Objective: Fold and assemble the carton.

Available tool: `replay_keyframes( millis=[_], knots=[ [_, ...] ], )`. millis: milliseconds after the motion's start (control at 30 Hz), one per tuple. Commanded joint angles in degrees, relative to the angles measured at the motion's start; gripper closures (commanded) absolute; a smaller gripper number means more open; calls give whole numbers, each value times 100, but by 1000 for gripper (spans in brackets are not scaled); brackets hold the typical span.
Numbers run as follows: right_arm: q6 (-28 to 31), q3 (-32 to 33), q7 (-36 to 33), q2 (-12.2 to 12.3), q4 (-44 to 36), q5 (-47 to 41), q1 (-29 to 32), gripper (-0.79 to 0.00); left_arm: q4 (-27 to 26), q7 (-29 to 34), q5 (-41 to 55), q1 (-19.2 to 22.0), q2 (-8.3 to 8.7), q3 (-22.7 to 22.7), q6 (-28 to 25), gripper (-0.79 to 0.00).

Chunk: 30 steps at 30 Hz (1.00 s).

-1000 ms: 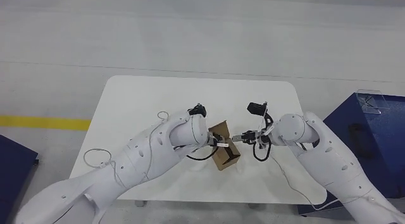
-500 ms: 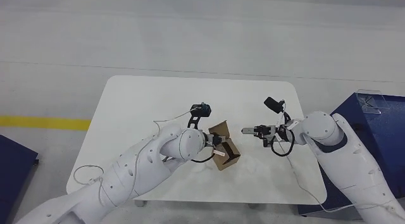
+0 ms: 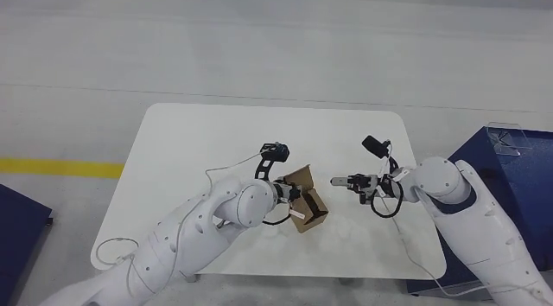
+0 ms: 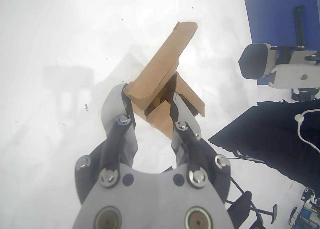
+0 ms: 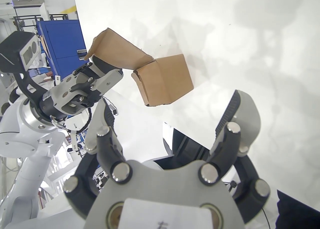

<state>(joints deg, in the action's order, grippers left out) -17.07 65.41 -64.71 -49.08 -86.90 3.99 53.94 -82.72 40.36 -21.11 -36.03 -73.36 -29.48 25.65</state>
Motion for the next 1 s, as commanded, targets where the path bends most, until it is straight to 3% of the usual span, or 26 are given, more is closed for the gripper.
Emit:
replay_keyframes(
  millis=[0,33,133,700,733,833,967],
  knots=[
    [-17,6,17,3,-32,13,32,-785,-25,-2,-43,-43,-3,-55,7,-172],
    [-25,12,24,5,-45,20,44,-785,-43,-15,-58,-69,-3,-88,9,-154],
    [-42,29,28,9,-75,32,68,-785,-74,-30,-80,-150,3,-202,28,0],
    [-202,224,194,28,-142,10,67,-785,-872,-296,-707,-1090,212,-933,336,0],
    [-210,186,166,27,-133,72,54,-785,-926,-271,-753,-1142,225,-961,341,-95],
    [-256,78,106,18,-83,217,18,-785,-1112,-191,-880,-1280,260,-1053,361,-785],
    [-246,-15,27,9,17,344,-42,-785,-1525,-178,-1036,-1526,320,-1236,362,-785]
  ],
)
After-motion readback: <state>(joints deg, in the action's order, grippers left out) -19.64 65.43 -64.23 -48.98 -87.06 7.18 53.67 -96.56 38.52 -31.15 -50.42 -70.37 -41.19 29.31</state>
